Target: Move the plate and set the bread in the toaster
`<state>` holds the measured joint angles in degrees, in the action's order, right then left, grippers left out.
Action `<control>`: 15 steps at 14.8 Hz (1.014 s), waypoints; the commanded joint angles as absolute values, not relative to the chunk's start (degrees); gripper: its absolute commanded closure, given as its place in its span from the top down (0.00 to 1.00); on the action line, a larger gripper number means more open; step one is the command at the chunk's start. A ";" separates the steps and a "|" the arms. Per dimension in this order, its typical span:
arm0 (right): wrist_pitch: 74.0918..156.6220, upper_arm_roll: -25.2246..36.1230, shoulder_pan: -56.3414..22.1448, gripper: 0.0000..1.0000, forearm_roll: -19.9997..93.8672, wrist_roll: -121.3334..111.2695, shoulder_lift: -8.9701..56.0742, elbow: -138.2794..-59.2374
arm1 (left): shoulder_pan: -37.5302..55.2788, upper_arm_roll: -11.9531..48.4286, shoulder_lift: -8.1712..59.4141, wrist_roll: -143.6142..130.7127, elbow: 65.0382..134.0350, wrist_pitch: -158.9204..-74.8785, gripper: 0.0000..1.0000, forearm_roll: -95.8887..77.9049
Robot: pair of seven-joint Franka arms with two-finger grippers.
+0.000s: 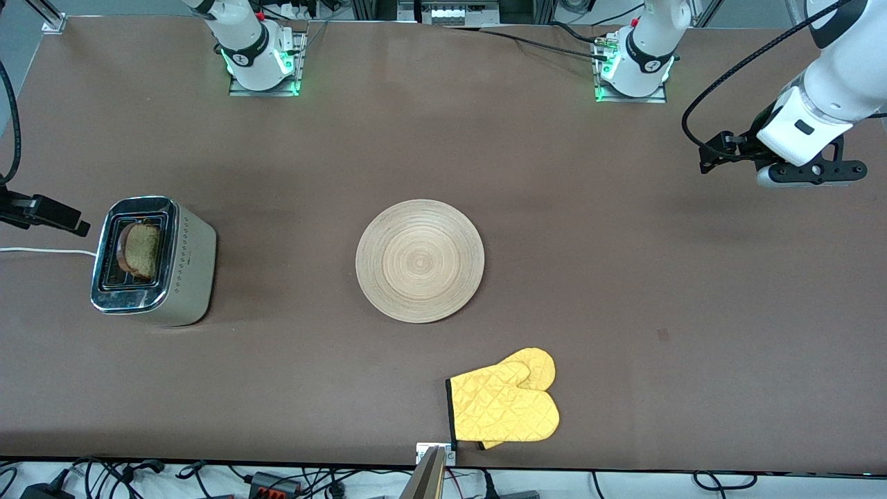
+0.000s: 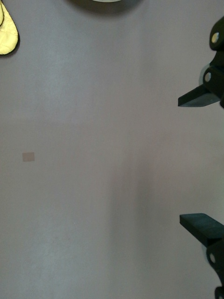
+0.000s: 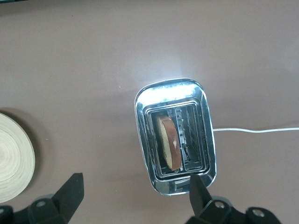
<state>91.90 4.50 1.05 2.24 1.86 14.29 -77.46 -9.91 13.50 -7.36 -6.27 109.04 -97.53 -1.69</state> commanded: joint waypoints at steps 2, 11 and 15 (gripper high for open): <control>95.17 3.34 1.93 1.00 1.41 0.97 6.52 -88.47 | -10.11 13.71 -7.65 -5.89 108.37 -96.50 1.00 -0.35; 98.53 2.81 1.93 1.00 -0.62 0.18 -2.99 -100.63 | -10.11 13.71 -7.65 -6.33 108.37 -96.42 1.00 -0.35; 96.94 2.81 1.85 1.00 -0.53 0.35 -3.25 -100.63 | -10.11 13.71 -7.56 -6.24 108.37 -96.42 1.00 -0.35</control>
<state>97.37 3.67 1.08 0.02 1.13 -1.88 -99.40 -9.92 13.50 -7.36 -6.27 109.04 -97.49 -1.69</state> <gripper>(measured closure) 0.000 0.000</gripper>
